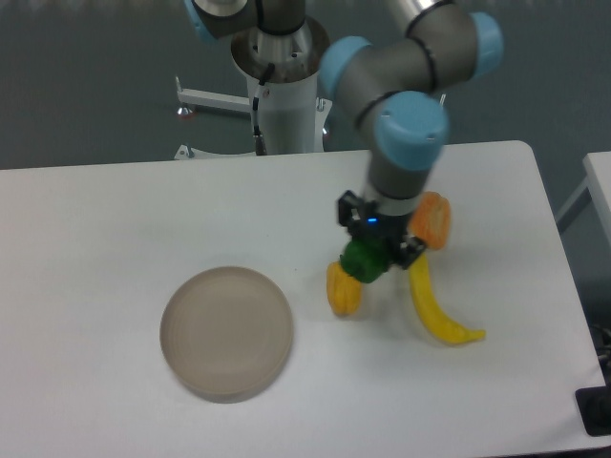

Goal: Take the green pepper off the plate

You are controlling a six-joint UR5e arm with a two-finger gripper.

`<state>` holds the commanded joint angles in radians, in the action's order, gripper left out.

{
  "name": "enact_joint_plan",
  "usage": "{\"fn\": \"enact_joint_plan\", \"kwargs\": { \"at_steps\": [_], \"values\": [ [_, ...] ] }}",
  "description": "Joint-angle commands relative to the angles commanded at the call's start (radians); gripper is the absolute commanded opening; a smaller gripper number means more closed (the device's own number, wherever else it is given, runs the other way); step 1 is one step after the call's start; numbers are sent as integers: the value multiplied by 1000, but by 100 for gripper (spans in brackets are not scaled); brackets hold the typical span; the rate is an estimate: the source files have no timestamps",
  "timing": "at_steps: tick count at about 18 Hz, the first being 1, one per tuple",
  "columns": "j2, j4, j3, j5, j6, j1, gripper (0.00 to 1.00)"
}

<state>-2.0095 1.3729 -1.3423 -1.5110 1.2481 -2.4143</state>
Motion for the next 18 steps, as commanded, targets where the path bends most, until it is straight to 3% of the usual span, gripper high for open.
{"fn": "enact_joint_plan", "kwargs": {
  "at_steps": [3,9,18],
  "values": [
    [-11,0,3,-2,138,-48,11],
    [-15,-6,14,-24,237,-59,13],
    [-20,-6,23,-52,241,-49,13]
  ]
}}
